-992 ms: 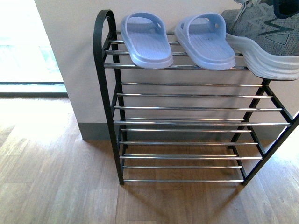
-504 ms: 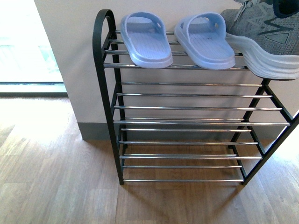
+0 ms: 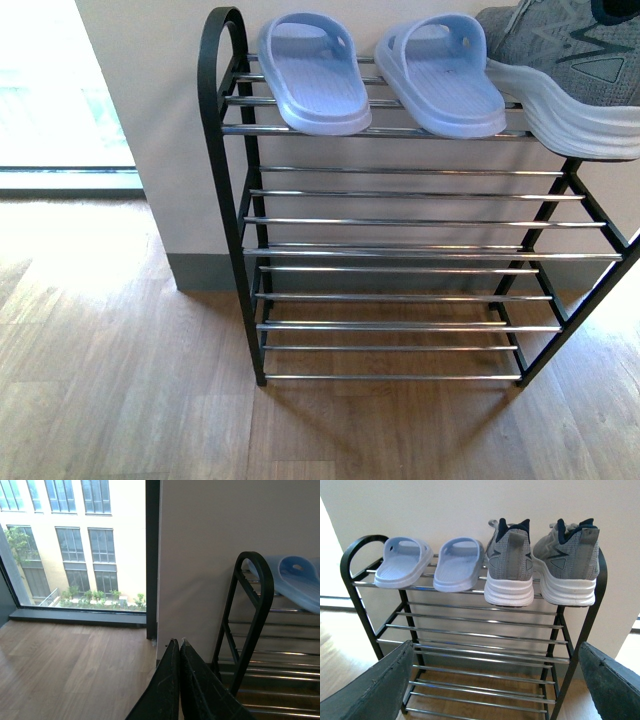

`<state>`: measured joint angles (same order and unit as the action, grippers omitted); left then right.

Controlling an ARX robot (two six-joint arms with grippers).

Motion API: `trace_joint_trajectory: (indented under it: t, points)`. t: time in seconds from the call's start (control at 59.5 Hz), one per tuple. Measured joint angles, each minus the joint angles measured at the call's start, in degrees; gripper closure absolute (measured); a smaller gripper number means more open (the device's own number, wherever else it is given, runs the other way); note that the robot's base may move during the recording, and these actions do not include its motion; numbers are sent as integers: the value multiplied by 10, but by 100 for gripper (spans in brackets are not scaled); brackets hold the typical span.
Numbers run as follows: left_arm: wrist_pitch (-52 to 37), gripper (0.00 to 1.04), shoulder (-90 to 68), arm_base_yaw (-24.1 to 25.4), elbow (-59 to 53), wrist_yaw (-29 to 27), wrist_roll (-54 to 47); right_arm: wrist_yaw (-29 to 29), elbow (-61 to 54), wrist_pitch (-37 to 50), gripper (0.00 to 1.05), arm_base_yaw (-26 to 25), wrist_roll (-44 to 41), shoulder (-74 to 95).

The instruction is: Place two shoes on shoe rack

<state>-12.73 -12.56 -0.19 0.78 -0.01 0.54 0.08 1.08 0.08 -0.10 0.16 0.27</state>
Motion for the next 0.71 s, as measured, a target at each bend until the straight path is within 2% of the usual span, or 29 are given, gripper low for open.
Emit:
trace_joint_trajectory:
  t: [0.202,0.319,0.622,0.656,0.706]
  points:
    - [25,104,24,0,0,0,0,0,0,0,9,0,0,0]
    - [120,104,102,0,0,0,0,0,0,0,9,0,0,0]
    - [127,104,116,0,0,0,0,-1,0,0,9,0,0,0]
    - [127,99,116,0,0,0,0,-1,0,0,9,0,0,0]
    - [127,85,116,0,0,0,0,0,0,0,9,0,0,0]
